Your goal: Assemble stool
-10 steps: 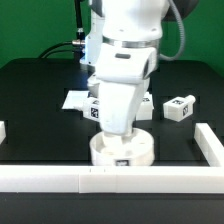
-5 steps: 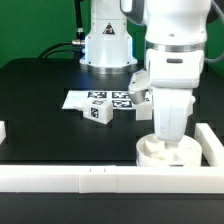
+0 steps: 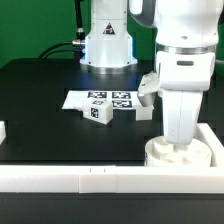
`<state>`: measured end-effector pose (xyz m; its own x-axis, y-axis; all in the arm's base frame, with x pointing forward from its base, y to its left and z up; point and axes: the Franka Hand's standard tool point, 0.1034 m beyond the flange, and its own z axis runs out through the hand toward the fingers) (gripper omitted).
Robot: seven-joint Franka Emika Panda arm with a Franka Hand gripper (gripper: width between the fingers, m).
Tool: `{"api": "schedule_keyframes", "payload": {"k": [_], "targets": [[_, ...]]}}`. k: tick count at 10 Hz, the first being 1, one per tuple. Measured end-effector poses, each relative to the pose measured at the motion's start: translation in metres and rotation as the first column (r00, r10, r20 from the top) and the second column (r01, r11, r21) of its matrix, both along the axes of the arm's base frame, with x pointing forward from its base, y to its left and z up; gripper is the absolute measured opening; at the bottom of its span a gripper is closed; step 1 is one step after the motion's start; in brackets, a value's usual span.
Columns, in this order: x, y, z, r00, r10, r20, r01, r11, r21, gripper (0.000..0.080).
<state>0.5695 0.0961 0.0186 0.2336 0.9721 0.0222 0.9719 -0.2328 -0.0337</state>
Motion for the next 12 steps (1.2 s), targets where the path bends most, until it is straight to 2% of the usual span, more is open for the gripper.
{"api": "schedule_keyframes", "payload": {"k": [1,2,3,4,5,6,7,8,10,12], "targets": [[0.0,0.0,-0.001,1.0,0.0,-0.001,0.0,1.0,0.0,0.0118],[-0.001,0.0,-0.001,1.0,-0.001,-0.002,0.001,1.0,0.0,0.0254],[-0.001,0.0,-0.001,1.0,-0.001,-0.002,0.001,1.0,0.0,0.0254],[0.0,0.0,0.002,1.0,-0.01,-0.002,0.01,1.0,-0.002,0.0435],[0.003,-0.001,0.018,0.999,-0.039,-0.004,0.039,0.999,-0.011,0.0565],[0.006,-0.002,0.034,0.998,-0.06,0.016,0.06,0.998,-0.014,0.0565],[0.004,-0.001,0.043,0.982,-0.18,0.051,0.18,0.984,-0.002,0.0635],[-0.004,0.005,0.045,0.937,-0.342,0.068,0.341,0.94,0.016,0.0645],[-0.007,0.008,0.043,0.901,-0.43,0.057,0.429,0.903,0.022,0.0649],[-0.009,0.008,0.042,0.795,-0.606,0.039,0.604,0.796,0.036,0.0649]]}}
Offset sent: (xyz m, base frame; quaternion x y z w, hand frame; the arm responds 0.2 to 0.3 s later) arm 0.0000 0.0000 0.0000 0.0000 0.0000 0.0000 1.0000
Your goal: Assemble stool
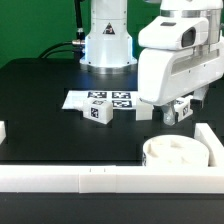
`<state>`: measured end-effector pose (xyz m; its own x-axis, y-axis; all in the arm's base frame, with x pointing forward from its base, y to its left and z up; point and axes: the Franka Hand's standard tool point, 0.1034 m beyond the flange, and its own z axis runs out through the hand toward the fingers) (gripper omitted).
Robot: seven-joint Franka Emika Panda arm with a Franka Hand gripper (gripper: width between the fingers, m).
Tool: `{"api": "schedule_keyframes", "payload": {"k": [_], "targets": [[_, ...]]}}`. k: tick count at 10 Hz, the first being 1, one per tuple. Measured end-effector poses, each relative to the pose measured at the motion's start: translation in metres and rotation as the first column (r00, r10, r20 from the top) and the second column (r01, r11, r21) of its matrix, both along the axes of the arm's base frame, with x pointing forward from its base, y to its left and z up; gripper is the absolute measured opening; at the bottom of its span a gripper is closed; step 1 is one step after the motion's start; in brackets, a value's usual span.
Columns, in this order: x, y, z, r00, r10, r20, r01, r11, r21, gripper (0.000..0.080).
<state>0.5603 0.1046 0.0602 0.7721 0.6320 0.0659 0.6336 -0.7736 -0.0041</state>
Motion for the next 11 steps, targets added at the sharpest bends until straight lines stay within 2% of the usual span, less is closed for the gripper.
{"api": "schedule_keyframes", "payload": {"k": [2,3,4,5,8,9,10,11], "targets": [[-0.023,-0.005,-0.002,0.949,-0.314,-0.03,0.314,0.949,0.013,0.0649],[-0.038,-0.007,0.001,0.906,-0.42,-0.044,0.421,0.907,0.007,0.0649],[-0.046,-0.008,0.002,0.87,-0.491,-0.042,0.492,0.87,0.019,0.0649],[-0.039,-0.009,0.002,0.861,-0.508,-0.031,0.509,0.859,0.05,0.0649],[-0.039,-0.008,0.001,0.846,-0.531,-0.038,0.533,0.844,0.057,0.0649],[-0.048,-0.007,-0.001,0.748,-0.658,-0.091,0.663,0.748,0.036,0.0649],[-0.058,-0.001,-0.002,0.664,-0.736,-0.129,0.742,0.671,-0.007,0.0649],[-0.064,0.004,0.0,0.619,-0.77,-0.154,0.776,0.63,-0.036,0.0649]]}}
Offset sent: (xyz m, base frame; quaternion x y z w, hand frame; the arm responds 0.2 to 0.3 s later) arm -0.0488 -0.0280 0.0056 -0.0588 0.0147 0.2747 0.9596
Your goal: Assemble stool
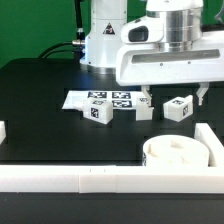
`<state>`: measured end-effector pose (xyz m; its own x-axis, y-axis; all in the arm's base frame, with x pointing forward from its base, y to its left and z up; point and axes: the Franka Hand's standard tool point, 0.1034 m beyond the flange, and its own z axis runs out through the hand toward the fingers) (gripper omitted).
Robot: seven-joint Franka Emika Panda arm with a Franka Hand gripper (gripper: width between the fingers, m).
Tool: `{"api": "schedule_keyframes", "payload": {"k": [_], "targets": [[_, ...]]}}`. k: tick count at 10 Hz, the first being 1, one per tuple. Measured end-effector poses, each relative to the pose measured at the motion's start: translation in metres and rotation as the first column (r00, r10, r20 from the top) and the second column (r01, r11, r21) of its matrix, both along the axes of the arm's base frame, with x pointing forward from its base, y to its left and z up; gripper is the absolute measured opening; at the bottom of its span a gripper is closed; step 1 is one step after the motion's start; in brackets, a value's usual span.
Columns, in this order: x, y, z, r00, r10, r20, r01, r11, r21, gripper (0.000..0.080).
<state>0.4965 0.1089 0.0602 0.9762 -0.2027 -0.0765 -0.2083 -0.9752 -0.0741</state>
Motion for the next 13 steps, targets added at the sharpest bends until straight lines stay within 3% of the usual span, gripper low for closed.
{"api": "schedule_keyframes", "payload": {"k": [3,5,7,11,13], "targets": [[0.0,0.001,-0.001,1.0,0.008,0.006,-0.008,1.0,0.002,0.0649],[-0.009,-0.007,-0.004,0.981,-0.18,-0.074,0.183,0.982,0.046,0.0649],[-0.017,-0.005,0.004,0.946,-0.273,-0.173,0.285,0.957,0.049,0.0649],[-0.019,-0.005,0.002,0.92,-0.33,-0.21,0.348,0.936,0.054,0.0649],[-0.029,-0.004,0.001,0.837,-0.407,-0.366,0.477,0.87,0.123,0.0649]]}}
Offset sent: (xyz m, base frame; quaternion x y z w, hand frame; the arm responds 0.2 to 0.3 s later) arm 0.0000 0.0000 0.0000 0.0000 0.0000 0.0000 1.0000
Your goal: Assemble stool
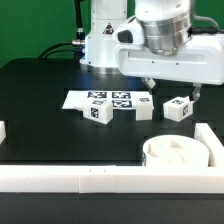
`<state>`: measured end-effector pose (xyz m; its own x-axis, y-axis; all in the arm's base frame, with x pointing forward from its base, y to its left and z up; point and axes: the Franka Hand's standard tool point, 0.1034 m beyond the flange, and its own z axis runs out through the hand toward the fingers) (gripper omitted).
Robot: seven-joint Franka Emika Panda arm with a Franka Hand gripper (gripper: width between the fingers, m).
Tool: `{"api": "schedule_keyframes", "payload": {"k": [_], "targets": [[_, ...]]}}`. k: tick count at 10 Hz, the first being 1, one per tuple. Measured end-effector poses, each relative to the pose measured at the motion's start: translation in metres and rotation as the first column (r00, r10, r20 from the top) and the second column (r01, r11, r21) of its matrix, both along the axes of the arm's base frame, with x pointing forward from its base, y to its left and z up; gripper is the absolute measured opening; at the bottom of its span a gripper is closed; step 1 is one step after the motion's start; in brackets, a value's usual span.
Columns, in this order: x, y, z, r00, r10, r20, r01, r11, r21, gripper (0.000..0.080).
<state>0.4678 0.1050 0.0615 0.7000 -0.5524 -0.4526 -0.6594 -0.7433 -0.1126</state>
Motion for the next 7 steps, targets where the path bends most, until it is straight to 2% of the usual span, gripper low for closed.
{"api": "schedule_keyframes", "payload": {"k": [1,4,6,7], "targets": [[-0.002,-0.002,-0.001,0.998,-0.009,-0.065,0.012,0.999,0.048,0.0649],[-0.004,-0.007,-0.006,0.982,0.025,-0.187,0.002,0.99,0.142,0.0649],[-0.024,0.011,-0.011,0.938,-0.005,-0.346,0.092,0.968,0.234,0.0649],[-0.029,0.022,-0.009,0.916,0.04,-0.399,0.073,0.962,0.264,0.0649]]}}
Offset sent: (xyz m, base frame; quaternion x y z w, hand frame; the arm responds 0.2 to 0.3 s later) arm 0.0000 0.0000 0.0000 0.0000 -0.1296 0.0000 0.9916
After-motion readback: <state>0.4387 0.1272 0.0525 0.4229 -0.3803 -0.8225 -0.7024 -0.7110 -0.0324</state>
